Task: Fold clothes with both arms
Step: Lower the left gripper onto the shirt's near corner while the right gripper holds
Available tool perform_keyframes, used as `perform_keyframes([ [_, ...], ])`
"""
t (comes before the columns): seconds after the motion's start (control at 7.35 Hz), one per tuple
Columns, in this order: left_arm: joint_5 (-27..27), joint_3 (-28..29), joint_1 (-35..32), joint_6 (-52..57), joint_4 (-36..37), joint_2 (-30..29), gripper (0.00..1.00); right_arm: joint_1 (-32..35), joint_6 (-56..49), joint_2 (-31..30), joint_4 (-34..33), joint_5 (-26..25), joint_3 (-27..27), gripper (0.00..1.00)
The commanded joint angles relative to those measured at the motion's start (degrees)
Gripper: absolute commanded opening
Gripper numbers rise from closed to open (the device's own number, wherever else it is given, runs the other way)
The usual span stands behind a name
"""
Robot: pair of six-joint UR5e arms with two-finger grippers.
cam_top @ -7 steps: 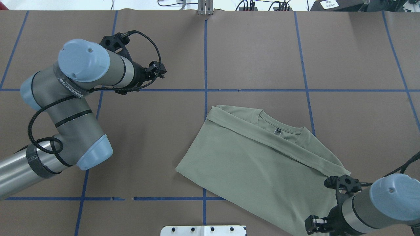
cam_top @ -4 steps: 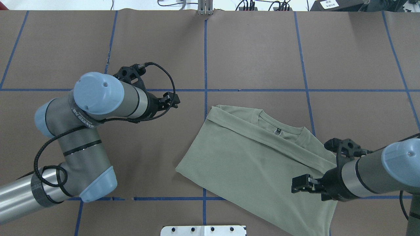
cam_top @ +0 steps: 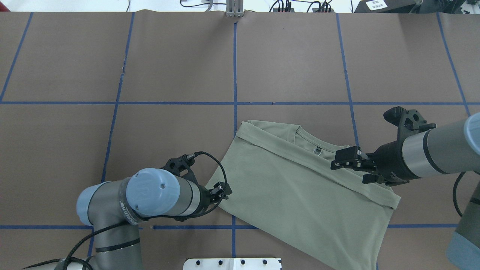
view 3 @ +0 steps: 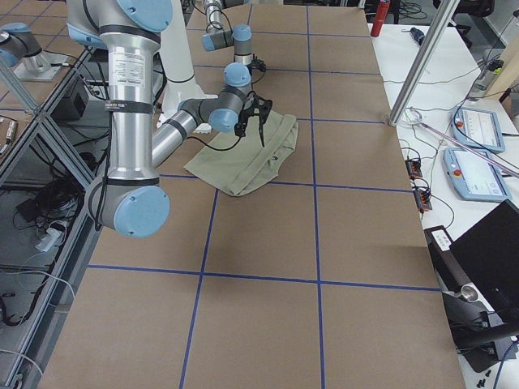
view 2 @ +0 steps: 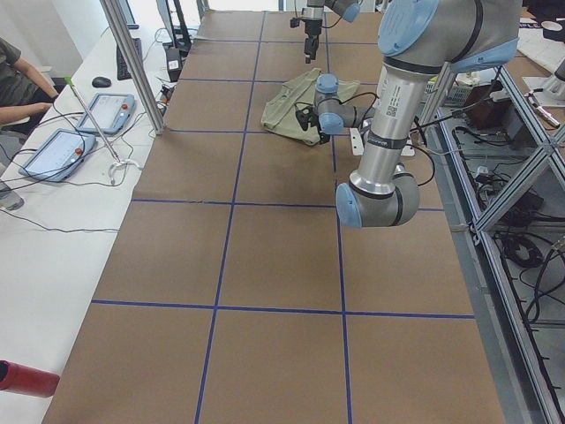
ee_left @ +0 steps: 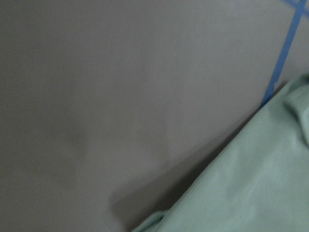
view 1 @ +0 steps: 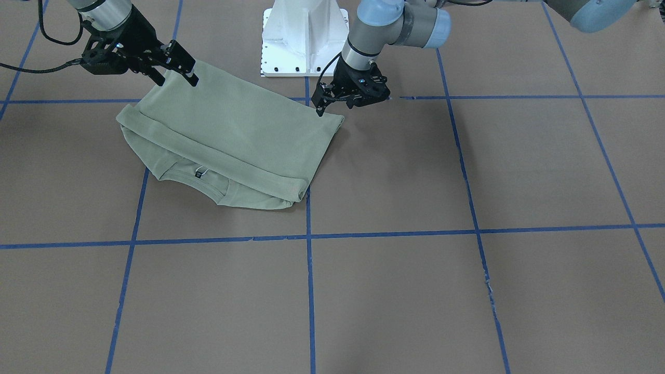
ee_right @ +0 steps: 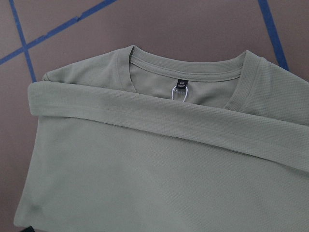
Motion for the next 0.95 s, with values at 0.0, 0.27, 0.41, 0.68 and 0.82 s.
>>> perform_keyframes([
  [0.0,1.0,0.4,1.4,-1.4,0.3,-0.3,0.97,0.6,0.0,0.5,0.0,0.1,-0.2,1.0],
  [0.27,4.1,1.7,0.8,-0.7,0.2,-0.4,0.96,0.5,0.0,0.5,0.0,0.1,-0.9,1.0],
  [0.41,4.4,1.7,0.6,-0.7,0.1,-0.4,0.96,0.5,0.0,0.7,0.0,0.1,-1.0,1.0],
  [0.68,6.0,1.7,0.0,-0.6,0.0,-0.7,0.94,0.5,0.0,0.7,0.0,0.1,-1.2,1.0],
  [0.82,6.0,1.7,-0.4,-0.6,-0.2,-0.8,0.93,0.5,0.0,0.7,0.0,0.1,-1.7,1.0],
])
